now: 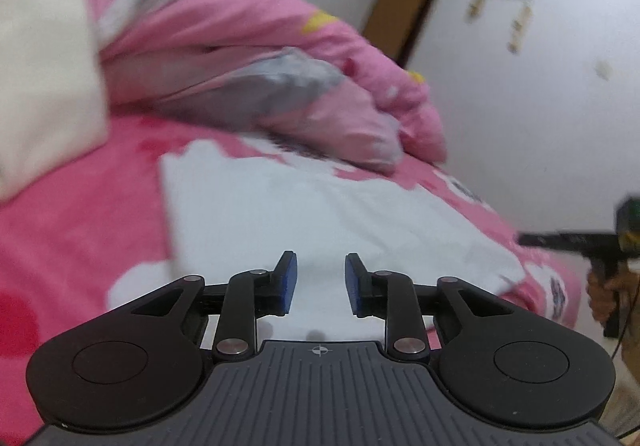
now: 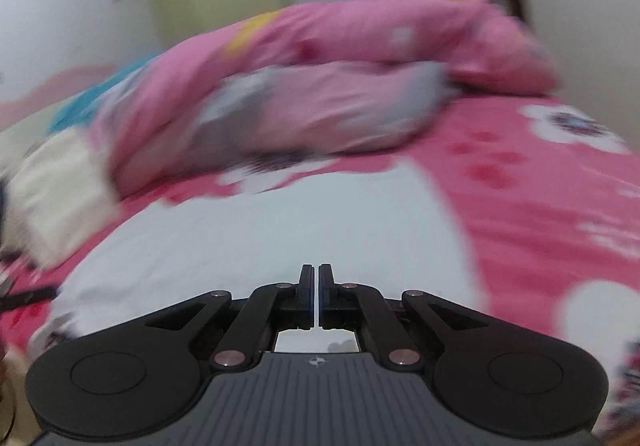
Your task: Fold clothes
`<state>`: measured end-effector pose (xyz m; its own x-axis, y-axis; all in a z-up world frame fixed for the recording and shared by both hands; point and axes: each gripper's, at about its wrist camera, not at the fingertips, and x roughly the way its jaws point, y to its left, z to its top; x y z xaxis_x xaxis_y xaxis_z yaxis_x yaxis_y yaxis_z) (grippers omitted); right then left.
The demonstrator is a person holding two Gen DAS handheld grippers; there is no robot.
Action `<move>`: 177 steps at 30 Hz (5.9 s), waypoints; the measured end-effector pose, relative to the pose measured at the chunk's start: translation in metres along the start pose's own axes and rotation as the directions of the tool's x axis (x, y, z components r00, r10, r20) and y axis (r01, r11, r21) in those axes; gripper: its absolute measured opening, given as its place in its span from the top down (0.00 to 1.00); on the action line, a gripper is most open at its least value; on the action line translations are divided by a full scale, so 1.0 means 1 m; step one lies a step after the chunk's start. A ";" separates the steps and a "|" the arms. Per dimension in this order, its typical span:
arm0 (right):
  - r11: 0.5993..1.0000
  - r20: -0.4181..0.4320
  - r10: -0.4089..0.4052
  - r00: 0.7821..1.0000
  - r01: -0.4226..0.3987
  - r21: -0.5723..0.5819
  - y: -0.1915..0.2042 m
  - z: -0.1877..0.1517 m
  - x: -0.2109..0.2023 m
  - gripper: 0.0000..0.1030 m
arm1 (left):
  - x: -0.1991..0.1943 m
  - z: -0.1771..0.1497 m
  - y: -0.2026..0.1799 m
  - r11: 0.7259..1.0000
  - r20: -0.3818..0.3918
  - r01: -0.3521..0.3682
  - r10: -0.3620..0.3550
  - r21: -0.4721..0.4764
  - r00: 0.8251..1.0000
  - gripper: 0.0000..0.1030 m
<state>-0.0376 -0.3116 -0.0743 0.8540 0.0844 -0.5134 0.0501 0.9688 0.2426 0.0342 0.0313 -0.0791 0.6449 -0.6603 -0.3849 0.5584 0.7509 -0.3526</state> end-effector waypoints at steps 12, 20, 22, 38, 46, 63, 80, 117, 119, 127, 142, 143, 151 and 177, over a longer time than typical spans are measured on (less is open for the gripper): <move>0.993 -0.118 0.013 0.993 0.000 0.115 -0.010 -0.024 0.047 1.00 | 0.056 -0.010 0.007 1.000 -0.102 -0.009 0.007 -0.019 0.995 0.74; 0.983 -0.110 -0.050 0.993 0.068 0.168 -0.028 -0.023 0.047 1.00 | 0.053 -0.014 0.010 1.000 -0.082 0.009 -0.010 -0.022 0.997 0.74; 0.984 -0.112 -0.057 0.992 0.074 0.161 -0.026 -0.023 0.048 1.00 | 0.052 -0.015 0.013 0.999 -0.079 0.014 -0.017 -0.029 0.997 0.74; 0.985 -0.122 -0.062 0.991 0.080 0.153 -0.027 -0.023 0.051 1.00 | 0.036 -0.014 0.025 0.997 -0.049 -0.002 -0.002 -0.080 0.999 0.74; 0.985 -0.122 -0.063 0.991 0.082 0.153 -0.027 -0.023 0.051 1.00 | 0.024 -0.020 0.037 0.996 -0.044 -0.016 0.012 -0.090 0.999 0.74; 0.985 -0.120 -0.063 0.991 0.082 0.153 -0.028 -0.024 0.051 1.00 | -0.006 -0.018 0.045 0.988 0.113 0.064 -0.048 -0.143 0.992 0.35; 0.984 -0.120 -0.066 0.991 0.085 0.154 -0.026 -0.023 0.050 1.00 | -0.006 0.000 0.030 0.962 0.183 0.207 -0.173 -0.181 0.968 0.00; 0.934 -0.136 -0.265 0.955 0.289 0.209 -0.115 0.082 0.131 0.99 | 0.063 0.007 0.025 0.997 -0.056 -0.072 0.072 -0.006 0.996 0.34; 0.946 -0.138 -0.246 0.959 0.269 0.182 -0.105 0.087 0.125 0.99 | 0.064 0.007 0.023 0.997 -0.058 -0.076 0.077 0.006 0.995 0.33; 0.986 -0.226 -0.093 0.970 0.121 0.114 -0.070 0.081 0.169 0.99 | 0.062 0.005 0.024 0.997 -0.057 -0.081 0.081 0.006 0.995 0.32; 0.943 -0.347 0.277 0.896 -0.324 -0.082 0.060 0.066 0.183 0.98 | 0.056 0.007 0.031 0.995 -0.059 -0.089 0.087 -0.037 0.995 0.31; 0.965 -0.346 0.217 0.913 -0.253 -0.062 0.049 0.070 0.196 0.98 | 0.055 0.007 0.032 0.995 -0.059 -0.089 0.086 -0.041 0.995 0.31; 0.999 -0.226 0.022 0.974 -0.013 0.042 0.015 0.093 0.192 0.97 | 0.051 0.009 0.038 0.993 -0.067 -0.075 0.069 -0.088 0.995 0.31; 0.919 -0.142 -0.169 0.975 0.208 0.336 -0.128 0.076 0.155 0.98 | 0.053 0.005 0.037 0.994 -0.054 -0.080 0.076 -0.077 0.996 0.27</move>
<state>0.1275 -0.4400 -0.1227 0.7511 -0.0486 -0.6584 0.3976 0.8294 0.3924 0.0917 0.0247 -0.1086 0.6564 -0.6009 -0.4561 0.4630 0.7982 -0.3853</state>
